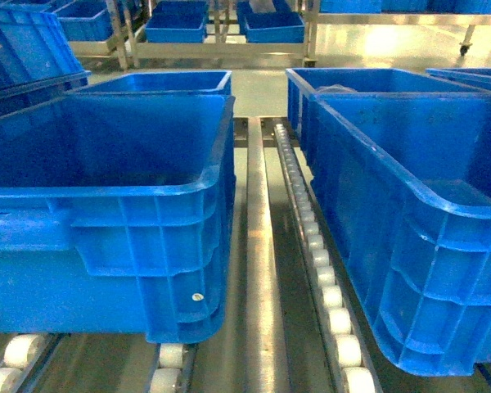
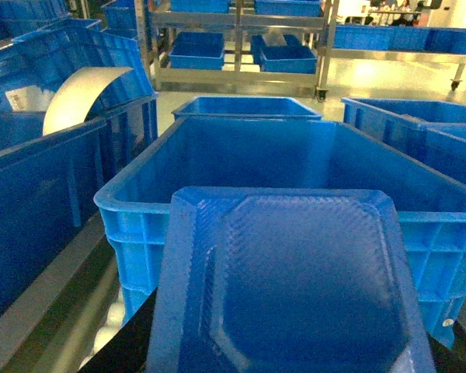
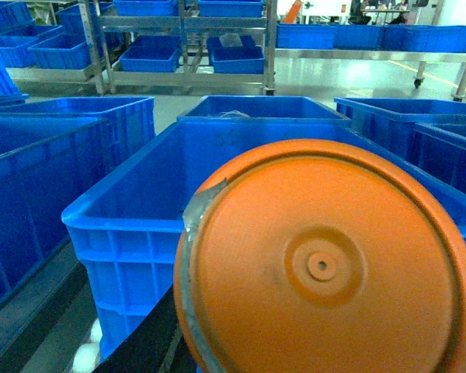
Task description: Sort blue parts and orange caps into right shelf containers
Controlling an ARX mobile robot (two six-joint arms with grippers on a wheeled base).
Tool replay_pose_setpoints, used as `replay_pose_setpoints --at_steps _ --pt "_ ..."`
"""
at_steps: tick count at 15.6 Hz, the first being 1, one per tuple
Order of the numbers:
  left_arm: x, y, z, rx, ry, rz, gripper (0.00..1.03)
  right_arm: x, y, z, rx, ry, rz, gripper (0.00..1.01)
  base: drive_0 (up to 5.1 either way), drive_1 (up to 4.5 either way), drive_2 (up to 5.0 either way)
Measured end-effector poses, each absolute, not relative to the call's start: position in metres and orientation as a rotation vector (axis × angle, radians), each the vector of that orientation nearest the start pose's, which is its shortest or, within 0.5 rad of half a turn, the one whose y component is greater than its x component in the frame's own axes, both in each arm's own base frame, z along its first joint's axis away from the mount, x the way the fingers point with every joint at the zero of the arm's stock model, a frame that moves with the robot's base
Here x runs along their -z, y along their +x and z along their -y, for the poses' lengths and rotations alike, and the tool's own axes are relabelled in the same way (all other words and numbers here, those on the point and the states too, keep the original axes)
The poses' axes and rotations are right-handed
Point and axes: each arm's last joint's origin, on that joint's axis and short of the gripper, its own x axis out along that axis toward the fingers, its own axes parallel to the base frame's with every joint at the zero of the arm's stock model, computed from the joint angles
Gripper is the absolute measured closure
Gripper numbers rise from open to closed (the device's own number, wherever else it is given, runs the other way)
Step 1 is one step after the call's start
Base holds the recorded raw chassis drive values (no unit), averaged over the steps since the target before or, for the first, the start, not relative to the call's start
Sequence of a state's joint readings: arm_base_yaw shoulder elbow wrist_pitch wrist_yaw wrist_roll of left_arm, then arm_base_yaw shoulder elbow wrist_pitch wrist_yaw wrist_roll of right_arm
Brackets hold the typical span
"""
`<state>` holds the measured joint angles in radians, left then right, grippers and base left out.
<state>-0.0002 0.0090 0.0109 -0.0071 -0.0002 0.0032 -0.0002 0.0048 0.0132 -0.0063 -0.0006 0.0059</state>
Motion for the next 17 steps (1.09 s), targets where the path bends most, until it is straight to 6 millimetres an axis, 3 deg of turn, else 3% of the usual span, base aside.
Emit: replay_pose_setpoints --at_steps 7,8,11,13,15,16,17 --pt "-0.167 0.098 0.000 0.016 0.004 0.006 0.62 -0.167 0.097 0.000 0.000 0.006 0.003 0.57 0.0 0.00 0.0" --pt "-0.172 0.098 0.001 0.073 0.008 0.054 0.62 -0.175 0.096 -0.001 -0.031 -0.049 0.092 0.57 0.0 0.00 0.0" --pt "-0.179 0.118 0.008 0.140 0.011 0.065 0.62 -0.185 0.106 0.002 -0.064 -0.124 0.173 0.57 0.0 0.00 0.0" --pt "-0.214 0.153 0.005 0.112 0.023 0.145 0.62 -0.195 0.135 0.009 -0.061 -0.125 0.149 0.57 0.0 0.00 0.0" --pt "-0.247 0.219 0.005 0.106 0.055 0.206 0.62 -0.234 0.195 0.018 -0.037 -0.126 0.201 0.57 0.0 0.00 0.0" --pt "-0.245 0.260 0.002 0.075 0.045 0.116 0.62 -0.235 0.232 0.021 -0.030 -0.108 0.105 0.57 0.0 0.00 0.0" --pt "-0.232 0.295 0.001 0.054 0.008 -0.012 0.62 -0.221 0.267 0.021 -0.025 -0.082 -0.038 0.57 0.0 0.00 0.0"
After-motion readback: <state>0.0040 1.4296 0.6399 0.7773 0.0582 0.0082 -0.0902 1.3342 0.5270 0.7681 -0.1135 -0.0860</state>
